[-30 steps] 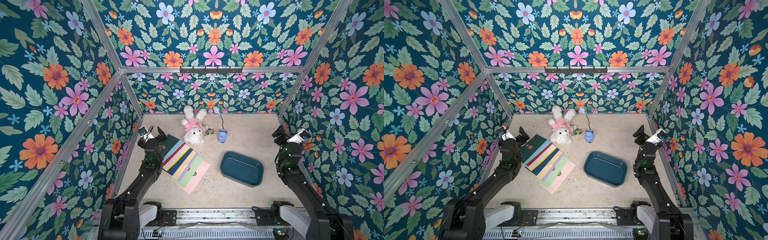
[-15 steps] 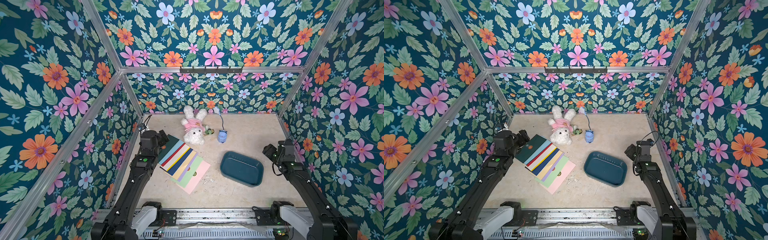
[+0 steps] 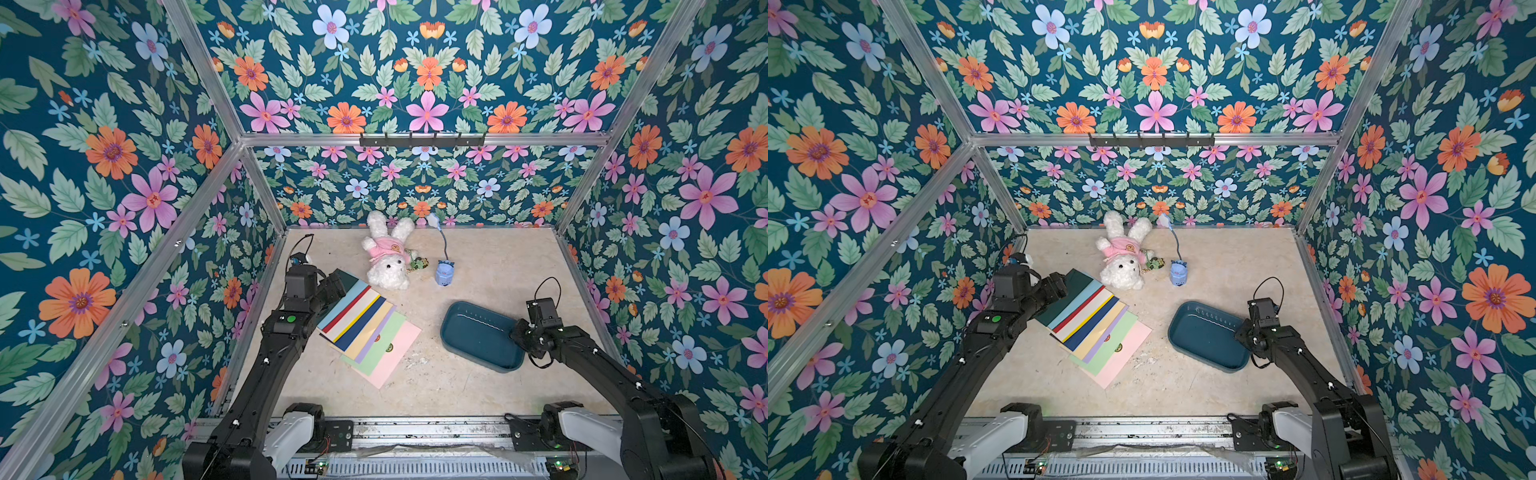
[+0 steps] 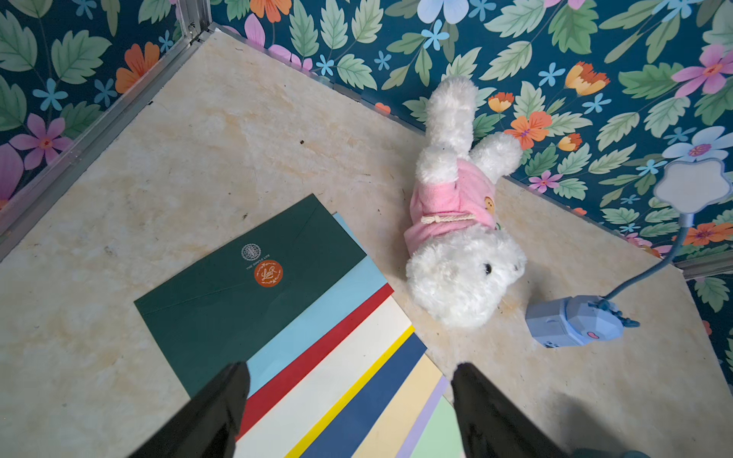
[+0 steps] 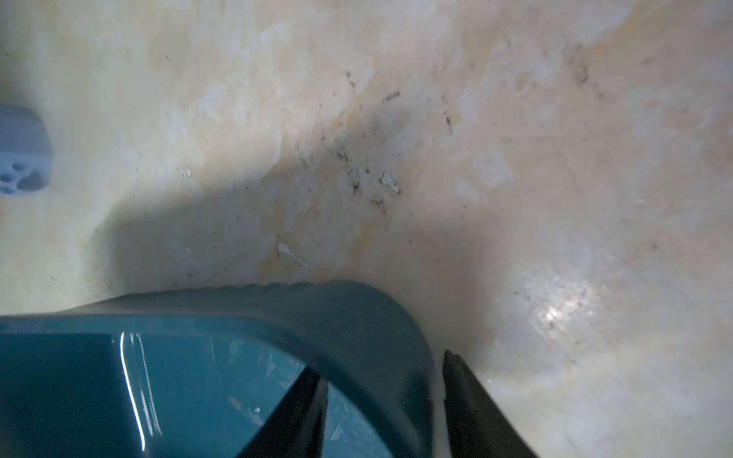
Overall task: Put the sealed envelopes into the storage box
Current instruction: Pick up the storage box at the center of the board, then place the storage box at the center of the board.
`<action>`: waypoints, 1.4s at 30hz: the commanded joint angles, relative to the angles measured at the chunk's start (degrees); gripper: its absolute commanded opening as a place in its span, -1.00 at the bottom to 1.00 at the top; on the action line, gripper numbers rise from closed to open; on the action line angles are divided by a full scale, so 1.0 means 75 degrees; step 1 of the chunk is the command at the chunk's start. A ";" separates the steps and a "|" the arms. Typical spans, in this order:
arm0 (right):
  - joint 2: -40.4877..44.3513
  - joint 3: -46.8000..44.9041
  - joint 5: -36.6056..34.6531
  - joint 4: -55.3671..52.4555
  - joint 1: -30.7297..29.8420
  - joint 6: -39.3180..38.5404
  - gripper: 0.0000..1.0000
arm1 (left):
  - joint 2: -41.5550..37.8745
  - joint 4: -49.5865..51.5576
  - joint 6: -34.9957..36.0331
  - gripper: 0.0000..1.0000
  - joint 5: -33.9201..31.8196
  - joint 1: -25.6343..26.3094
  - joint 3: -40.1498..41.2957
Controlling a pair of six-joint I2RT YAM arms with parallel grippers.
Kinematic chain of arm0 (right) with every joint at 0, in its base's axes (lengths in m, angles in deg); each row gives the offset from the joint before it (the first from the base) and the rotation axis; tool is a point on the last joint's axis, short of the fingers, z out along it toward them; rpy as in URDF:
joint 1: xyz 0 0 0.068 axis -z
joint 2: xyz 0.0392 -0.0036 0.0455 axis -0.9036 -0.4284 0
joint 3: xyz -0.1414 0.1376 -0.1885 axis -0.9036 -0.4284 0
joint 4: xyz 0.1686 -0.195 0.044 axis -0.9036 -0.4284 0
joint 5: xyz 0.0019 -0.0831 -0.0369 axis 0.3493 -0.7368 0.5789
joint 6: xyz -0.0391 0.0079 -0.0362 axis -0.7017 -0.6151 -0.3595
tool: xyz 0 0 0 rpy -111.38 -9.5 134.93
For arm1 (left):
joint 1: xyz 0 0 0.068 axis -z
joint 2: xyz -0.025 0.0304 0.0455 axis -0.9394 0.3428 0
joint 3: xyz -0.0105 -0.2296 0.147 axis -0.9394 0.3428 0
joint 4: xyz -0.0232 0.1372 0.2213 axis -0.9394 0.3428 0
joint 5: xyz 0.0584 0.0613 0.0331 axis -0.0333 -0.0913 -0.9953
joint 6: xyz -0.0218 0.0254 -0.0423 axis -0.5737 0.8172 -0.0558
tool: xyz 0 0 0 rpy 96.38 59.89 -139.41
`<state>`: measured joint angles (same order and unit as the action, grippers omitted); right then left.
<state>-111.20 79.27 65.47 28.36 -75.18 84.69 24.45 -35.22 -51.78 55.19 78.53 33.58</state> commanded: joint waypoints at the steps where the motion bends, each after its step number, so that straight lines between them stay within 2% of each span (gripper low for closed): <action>1: -0.0149 0.0079 0.0369 0.0040 -0.0038 -0.0240 -0.30 | 0.0004 0.0069 0.0135 0.72 0.0159 0.0012 -0.0050; 4: -0.0349 0.0267 0.0746 0.0216 -0.0059 -0.0619 -0.72 | 0.0014 0.0099 0.0156 0.71 0.0166 0.0038 -0.0055; 8: -0.0810 0.0966 0.1057 0.0183 -0.0197 -0.1526 -0.99 | -0.0021 0.0233 0.0281 0.70 0.0128 0.0050 -0.0086; 11: -0.1403 0.2026 0.0303 -0.0531 -0.0317 -0.2664 -1.00 | -0.0078 0.0279 0.0390 0.70 0.0101 0.0049 -0.0059; 13: -0.1704 0.2573 0.0300 -0.0889 -0.0318 -0.3282 -1.00 | -0.0106 0.0304 0.0413 0.70 0.0086 0.0048 -0.0034; 17: -0.1850 0.2646 0.0930 -0.0443 -0.0426 -0.3841 -1.00 | -0.0096 0.0257 0.0390 0.69 0.0261 0.0061 0.0033; 19: -0.2048 0.2746 0.0392 -0.0477 -0.0717 -0.4353 -1.00 | -0.0075 0.0256 0.0378 0.69 0.0337 0.0055 0.0072; 21: -0.2336 0.2942 -0.0168 -0.0701 -0.0949 -0.4581 -1.00 | -0.0043 0.0323 0.0395 0.69 0.0411 0.0057 0.0105; 25: -0.2692 0.2993 -0.0030 -0.0704 -0.0967 -0.4640 -1.00 | -0.0048 0.0453 0.0391 0.68 0.0571 0.0059 0.0320; 29: -0.2784 0.3005 -0.0360 -0.0746 -0.0973 -0.4715 -1.00 | -0.0147 0.0474 0.0219 0.68 0.0796 0.0062 0.0632; 31: -0.2769 0.3031 -0.0416 -0.0776 -0.0973 -0.4683 -0.77 | -0.0177 0.0468 0.0149 0.67 0.0922 0.0053 0.0756; 35: -0.2585 0.3145 -0.0691 -0.0866 -0.0973 -0.4385 -0.12 | -0.0169 0.0468 0.0053 0.66 0.0909 0.0075 0.0854; 38: -0.2233 0.3309 -0.0832 -0.1046 -0.0973 -0.4028 0.02 | -0.0079 0.0452 -0.0126 0.61 0.0796 0.0075 0.0826; 42: -0.1413 0.3558 -0.0592 -0.1036 -0.1012 -0.3017 0.06 | 0.0133 0.0000 -0.0545 0.46 0.1316 0.0117 0.1082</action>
<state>-125.06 104.93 60.66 20.82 -82.40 55.19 24.73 -32.97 -52.98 62.28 79.15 40.72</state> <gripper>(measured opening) 0.526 0.741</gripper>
